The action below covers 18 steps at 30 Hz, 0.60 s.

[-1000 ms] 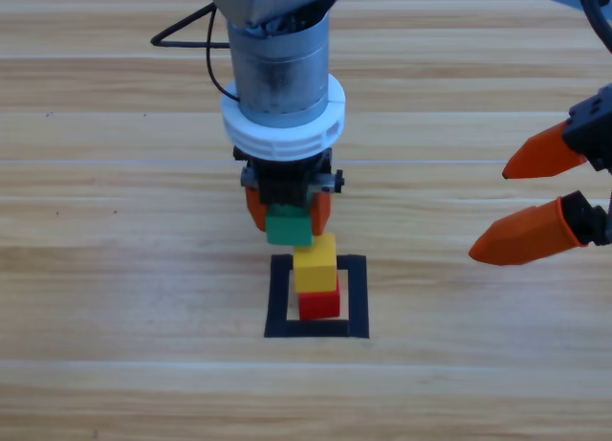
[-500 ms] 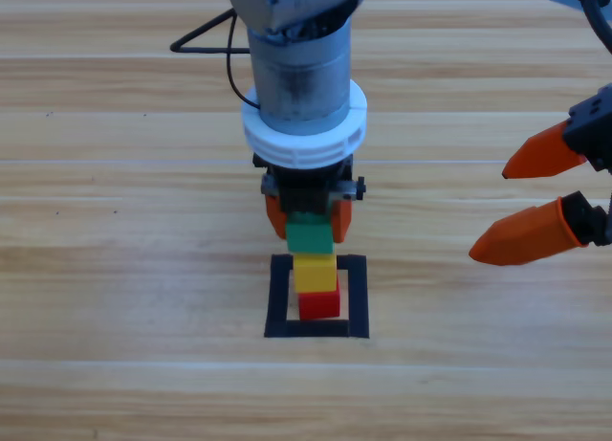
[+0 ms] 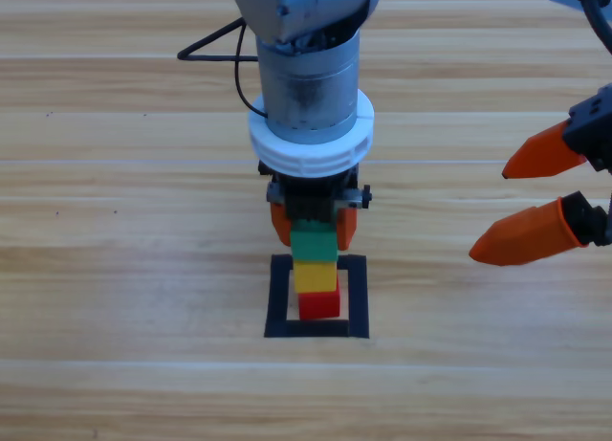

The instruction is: Stack the blocks in the rectangular block: red at the bottom, yellow in the middle, green on top

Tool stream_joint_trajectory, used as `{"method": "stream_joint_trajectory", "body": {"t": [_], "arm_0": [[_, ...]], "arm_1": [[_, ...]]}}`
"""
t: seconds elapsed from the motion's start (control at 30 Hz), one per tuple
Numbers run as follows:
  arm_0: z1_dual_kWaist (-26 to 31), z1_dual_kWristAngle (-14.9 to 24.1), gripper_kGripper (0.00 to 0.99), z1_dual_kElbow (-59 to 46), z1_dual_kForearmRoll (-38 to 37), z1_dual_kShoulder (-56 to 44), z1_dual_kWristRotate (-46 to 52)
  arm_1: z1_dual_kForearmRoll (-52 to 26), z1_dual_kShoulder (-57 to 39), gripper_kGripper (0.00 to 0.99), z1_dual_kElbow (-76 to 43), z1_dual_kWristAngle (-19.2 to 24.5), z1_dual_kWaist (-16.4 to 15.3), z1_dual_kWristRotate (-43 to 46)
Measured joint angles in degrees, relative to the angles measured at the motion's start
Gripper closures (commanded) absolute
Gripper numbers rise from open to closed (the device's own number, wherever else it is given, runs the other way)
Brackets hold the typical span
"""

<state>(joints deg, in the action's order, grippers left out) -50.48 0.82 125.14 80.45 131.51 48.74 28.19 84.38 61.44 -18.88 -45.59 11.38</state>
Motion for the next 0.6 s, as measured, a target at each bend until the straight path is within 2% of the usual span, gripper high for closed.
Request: {"method": "stream_joint_trajectory", "body": {"t": [0.6], "arm_0": [[0.0,0.03,0.959,0.43,0.02,1.2,0.91]], "arm_1": [[0.01,0.47,0.0,0.0,-0.15,0.0,0.12]]}}
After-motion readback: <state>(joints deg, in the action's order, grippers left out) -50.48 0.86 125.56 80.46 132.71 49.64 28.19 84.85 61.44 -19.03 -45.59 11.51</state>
